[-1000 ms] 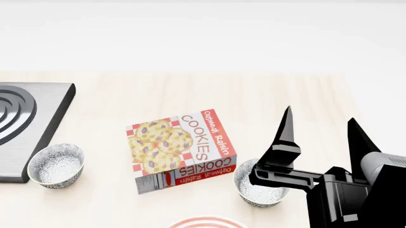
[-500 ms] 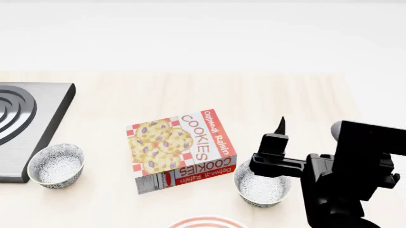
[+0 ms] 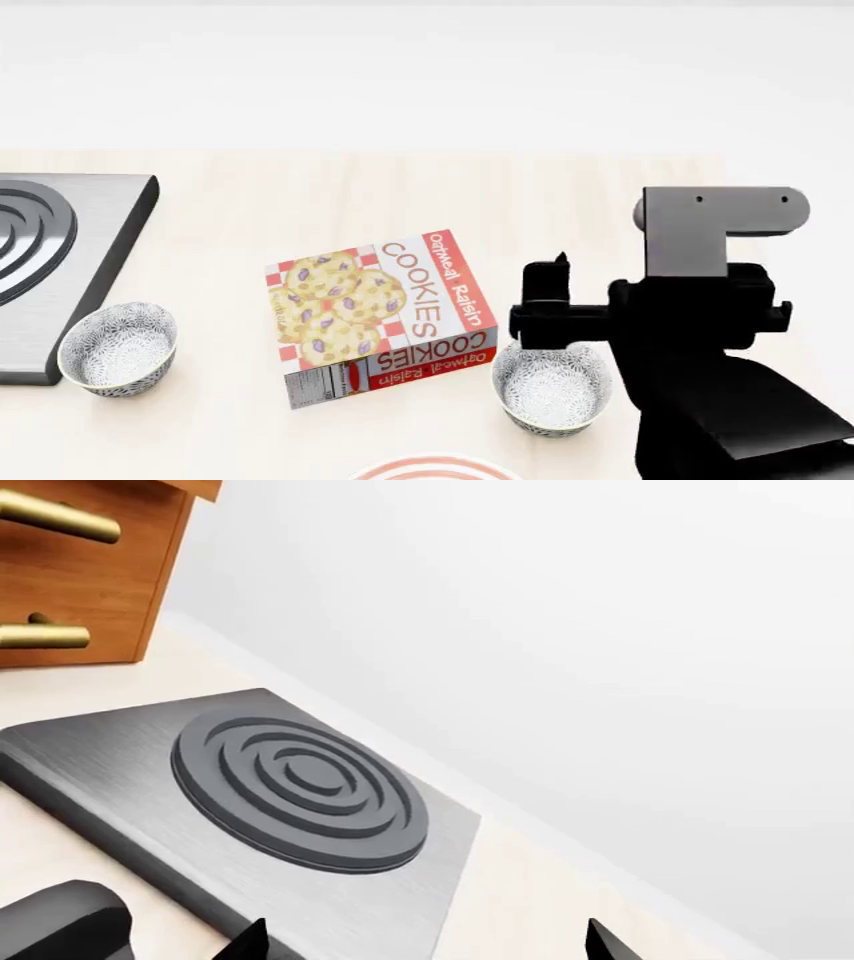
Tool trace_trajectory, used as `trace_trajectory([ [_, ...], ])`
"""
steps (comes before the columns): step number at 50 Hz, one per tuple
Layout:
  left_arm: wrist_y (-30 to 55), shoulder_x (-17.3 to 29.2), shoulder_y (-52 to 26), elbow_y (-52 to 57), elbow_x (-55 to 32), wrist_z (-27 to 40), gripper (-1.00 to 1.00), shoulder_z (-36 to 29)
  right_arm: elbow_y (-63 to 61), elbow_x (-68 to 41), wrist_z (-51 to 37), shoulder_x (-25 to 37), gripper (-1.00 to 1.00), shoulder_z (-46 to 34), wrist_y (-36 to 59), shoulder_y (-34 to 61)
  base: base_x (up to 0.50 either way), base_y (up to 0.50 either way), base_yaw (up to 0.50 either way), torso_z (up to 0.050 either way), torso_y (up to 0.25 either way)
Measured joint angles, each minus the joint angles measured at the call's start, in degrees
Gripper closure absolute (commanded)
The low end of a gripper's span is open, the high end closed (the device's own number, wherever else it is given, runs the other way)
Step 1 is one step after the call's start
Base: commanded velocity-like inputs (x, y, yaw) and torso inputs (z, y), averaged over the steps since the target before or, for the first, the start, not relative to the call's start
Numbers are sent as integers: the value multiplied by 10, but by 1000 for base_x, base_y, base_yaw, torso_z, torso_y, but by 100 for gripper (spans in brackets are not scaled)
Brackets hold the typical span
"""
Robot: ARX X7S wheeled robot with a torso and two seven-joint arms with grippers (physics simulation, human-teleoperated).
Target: Pick the akita bowl next to the plate and place it on the plate.
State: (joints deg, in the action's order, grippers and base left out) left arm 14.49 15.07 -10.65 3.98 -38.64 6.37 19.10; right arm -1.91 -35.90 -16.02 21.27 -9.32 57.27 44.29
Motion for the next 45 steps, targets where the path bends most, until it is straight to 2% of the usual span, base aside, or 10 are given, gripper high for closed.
trace_trajectory([
  [16, -11, 1, -2, -13, 2, -4, -100, -4, 131, 0, 21, -15, -100, -18, 35, 74, 0, 0, 0, 0, 0],
  [45, -8, 5, 1, -3, -6, 5, -100, -8, 366, 24, 84, -36, -100, -57, 25, 171, 0, 0, 0, 0, 0],
])
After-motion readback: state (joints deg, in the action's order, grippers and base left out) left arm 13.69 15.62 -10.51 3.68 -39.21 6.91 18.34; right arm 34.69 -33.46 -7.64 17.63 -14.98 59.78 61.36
